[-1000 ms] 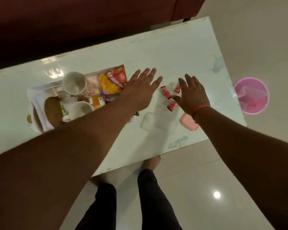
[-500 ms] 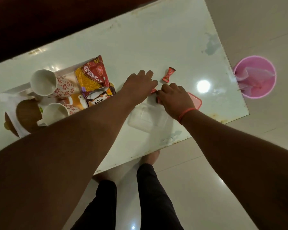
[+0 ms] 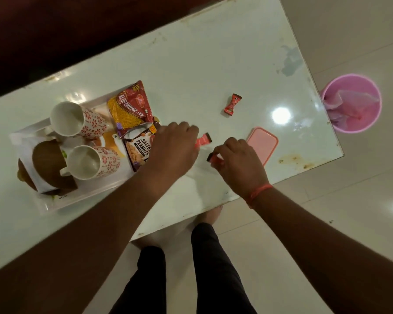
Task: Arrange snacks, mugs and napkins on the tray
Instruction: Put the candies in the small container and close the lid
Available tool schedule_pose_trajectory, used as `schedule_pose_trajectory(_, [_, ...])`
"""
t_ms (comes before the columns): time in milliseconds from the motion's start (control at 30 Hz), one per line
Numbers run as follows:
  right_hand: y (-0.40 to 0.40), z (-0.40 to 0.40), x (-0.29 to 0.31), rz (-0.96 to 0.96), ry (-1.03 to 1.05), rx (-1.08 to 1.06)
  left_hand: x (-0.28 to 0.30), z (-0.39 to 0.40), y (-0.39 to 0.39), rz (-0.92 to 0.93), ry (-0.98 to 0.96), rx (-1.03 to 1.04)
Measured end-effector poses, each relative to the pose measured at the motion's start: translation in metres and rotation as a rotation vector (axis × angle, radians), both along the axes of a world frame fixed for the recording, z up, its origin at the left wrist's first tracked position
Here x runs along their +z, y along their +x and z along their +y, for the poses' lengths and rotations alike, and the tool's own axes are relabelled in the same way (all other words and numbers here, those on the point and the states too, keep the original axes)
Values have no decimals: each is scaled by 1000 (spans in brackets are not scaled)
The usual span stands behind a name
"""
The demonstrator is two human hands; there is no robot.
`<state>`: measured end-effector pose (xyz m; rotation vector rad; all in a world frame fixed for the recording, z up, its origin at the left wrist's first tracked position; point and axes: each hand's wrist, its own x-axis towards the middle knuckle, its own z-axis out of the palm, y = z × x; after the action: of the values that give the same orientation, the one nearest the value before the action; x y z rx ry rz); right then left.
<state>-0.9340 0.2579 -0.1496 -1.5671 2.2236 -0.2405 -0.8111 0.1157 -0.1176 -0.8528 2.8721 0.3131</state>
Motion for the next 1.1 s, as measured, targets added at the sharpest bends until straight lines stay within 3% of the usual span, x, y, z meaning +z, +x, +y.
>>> schedule_pose_trajectory(267, [-43,-34,-8,-12,-130,-276,-17,33,7,-90,-1,38])
schedule_pose_trajectory(467, [-84,-86,-28,64,138,-129,-20,29,4,-44,87,100])
schedule_pose_trajectory(600, [-78,-85,-33,123,128,-20,-16,25,9,59,182,200])
schedule_pose_trajectory(667, [-74,-78,-34,94,93,-24,-15,23,11,87,221,240])
schedule_pose_trajectory(833, [-57,-58,-12,-173,-78,-359,-14,22,11,211,361,399])
schedule_pose_trajectory(933, [-28,-38,13,-252,-108,-228,-15,22,10,233,434,527])
schedule_pose_trajectory(1033, [-4,-17,20,-186,-16,-15,-15,25,13,219,440,549])
schedule_pose_trajectory(1100, [-9,-7,17,-166,-47,-133,-14,26,16,223,407,492])
